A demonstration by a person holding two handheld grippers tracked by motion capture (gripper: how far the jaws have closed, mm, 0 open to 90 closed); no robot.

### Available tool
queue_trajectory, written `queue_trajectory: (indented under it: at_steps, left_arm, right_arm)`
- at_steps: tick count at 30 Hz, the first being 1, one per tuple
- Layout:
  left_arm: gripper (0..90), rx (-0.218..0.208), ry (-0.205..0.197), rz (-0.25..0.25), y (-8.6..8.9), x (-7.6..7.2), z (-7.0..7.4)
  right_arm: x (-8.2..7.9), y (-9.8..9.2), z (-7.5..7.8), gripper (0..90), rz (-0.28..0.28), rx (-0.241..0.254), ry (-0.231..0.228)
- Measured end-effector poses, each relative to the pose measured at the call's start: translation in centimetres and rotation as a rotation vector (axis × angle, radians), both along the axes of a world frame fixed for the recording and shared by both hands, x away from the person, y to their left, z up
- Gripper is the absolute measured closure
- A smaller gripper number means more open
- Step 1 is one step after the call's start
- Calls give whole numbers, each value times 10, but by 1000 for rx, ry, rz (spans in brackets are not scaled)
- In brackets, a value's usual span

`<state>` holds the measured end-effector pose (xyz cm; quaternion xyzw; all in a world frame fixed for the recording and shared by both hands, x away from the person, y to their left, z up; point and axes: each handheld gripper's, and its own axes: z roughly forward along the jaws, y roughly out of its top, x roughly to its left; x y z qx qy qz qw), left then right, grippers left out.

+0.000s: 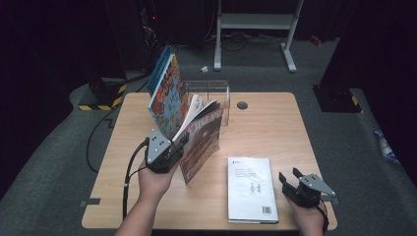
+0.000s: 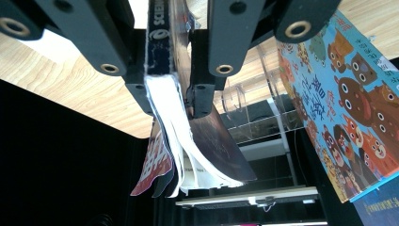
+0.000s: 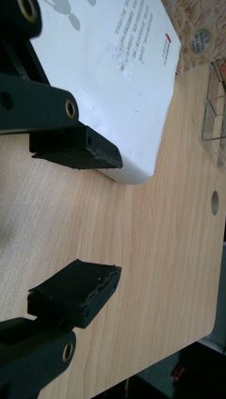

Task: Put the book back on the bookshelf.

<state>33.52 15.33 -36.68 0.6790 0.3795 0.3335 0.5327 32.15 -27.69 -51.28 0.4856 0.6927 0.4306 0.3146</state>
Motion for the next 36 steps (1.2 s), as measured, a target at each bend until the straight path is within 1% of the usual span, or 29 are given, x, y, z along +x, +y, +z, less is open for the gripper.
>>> queue_trajectory:
  at_steps: [10,12,14,17,20,22,24,27,31,32,33,34,36]
  left_arm:
    - [775,5,-5,3,-2,-1,1]
    - [777,0,-1,-3,-2,0,1]
    - [777,7,-9,2,-3,0,2]
    - [778,3,-9,4,-4,1,2]
    - [782,-5,10,11,-4,2,4]
    - [782,-7,15,7,-4,2,6]
    - [780,4,15,2,-4,2,7]
    - [771,-4,13,-4,-4,2,8]
    - [765,-8,13,3,-4,3,10]
    - [785,-7,15,7,-4,3,10]
    - [815,-14,26,0,-3,4,11]
    - [825,-14,26,0,-3,4,11]
    - [834,-28,39,-1,-1,5,11]
  right_arm:
    - [3,2,-1,420,19,-11,6]
    - [3,2,0,428,24,-11,0]
    - [4,2,0,423,22,-16,1]
    - [4,1,-1,422,23,-14,11]
    - [3,1,-1,420,24,-7,10]
    - [2,1,0,419,27,-9,7]
    - [2,1,1,417,28,-11,3]
    - [3,2,1,412,28,-7,6]
    - [3,5,-1,408,34,-16,9]
    - [3,5,-2,408,36,-18,10]
    - [2,6,-1,406,36,-18,9]
    - [2,6,-1,407,36,-18,6]
    - [2,5,-1,407,36,-16,4]
